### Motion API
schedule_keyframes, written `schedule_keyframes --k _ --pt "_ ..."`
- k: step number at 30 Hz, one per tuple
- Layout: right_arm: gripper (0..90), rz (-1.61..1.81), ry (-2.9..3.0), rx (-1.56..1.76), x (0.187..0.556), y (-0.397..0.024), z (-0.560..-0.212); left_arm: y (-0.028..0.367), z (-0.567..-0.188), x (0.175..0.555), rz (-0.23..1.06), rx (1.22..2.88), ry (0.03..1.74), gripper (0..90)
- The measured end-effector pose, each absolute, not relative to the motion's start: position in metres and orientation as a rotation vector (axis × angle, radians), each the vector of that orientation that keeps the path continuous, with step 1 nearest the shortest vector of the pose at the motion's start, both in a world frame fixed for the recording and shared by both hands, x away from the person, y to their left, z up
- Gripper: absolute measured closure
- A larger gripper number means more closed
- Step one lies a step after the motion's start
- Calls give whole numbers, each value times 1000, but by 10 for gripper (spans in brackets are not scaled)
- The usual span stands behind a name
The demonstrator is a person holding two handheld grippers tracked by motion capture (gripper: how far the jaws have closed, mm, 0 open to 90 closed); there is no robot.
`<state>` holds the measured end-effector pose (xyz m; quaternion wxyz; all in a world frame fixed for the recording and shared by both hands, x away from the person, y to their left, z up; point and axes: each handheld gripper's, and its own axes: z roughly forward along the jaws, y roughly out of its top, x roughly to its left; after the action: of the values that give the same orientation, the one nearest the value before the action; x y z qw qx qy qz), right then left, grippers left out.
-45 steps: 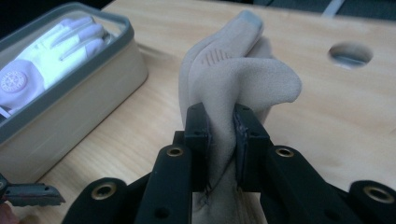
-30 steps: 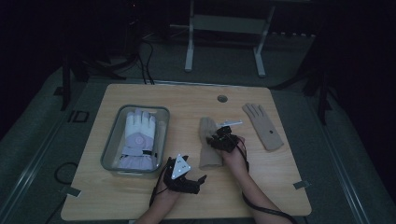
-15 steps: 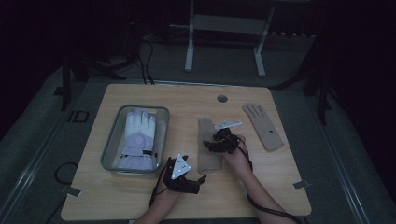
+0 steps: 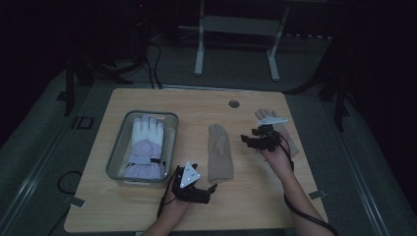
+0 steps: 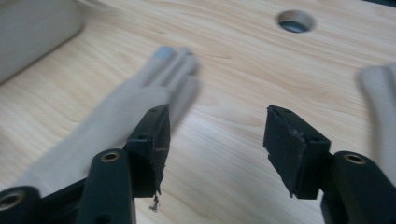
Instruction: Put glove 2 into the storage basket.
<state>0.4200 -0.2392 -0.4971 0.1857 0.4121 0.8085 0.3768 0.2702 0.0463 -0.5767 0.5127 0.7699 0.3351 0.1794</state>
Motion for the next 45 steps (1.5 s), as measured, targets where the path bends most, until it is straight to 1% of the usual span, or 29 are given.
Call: schedule_keyframes --k 13,21,27,30,32,42,44,45 --pt "390 996 2208 1261 441 -304 -498 45 -577 269 444 1859 806 20" --pt "319 945 2190 1314 459 -334 -505 45 -577 269 444 1860 812 18" --pt "309 917 2185 1358 475 -349 -512 46 -577 270 440 1857 816 18" --pt "355 918 2189 1347 482 -353 -516 46 -577 270 439 1857 814 18" --pt "438 902 2179 1328 486 -354 -518 46 -577 269 439 1855 815 18" --pt "439 812 2239 1317 508 -357 -537 46 -577 270 426 1855 815 18" --pt "465 816 2258 1353 511 -358 -543 47 -577 271 416 1855 816 18" --pt "501 823 2260 1361 511 -359 -543 47 -577 271 413 1854 818 19"
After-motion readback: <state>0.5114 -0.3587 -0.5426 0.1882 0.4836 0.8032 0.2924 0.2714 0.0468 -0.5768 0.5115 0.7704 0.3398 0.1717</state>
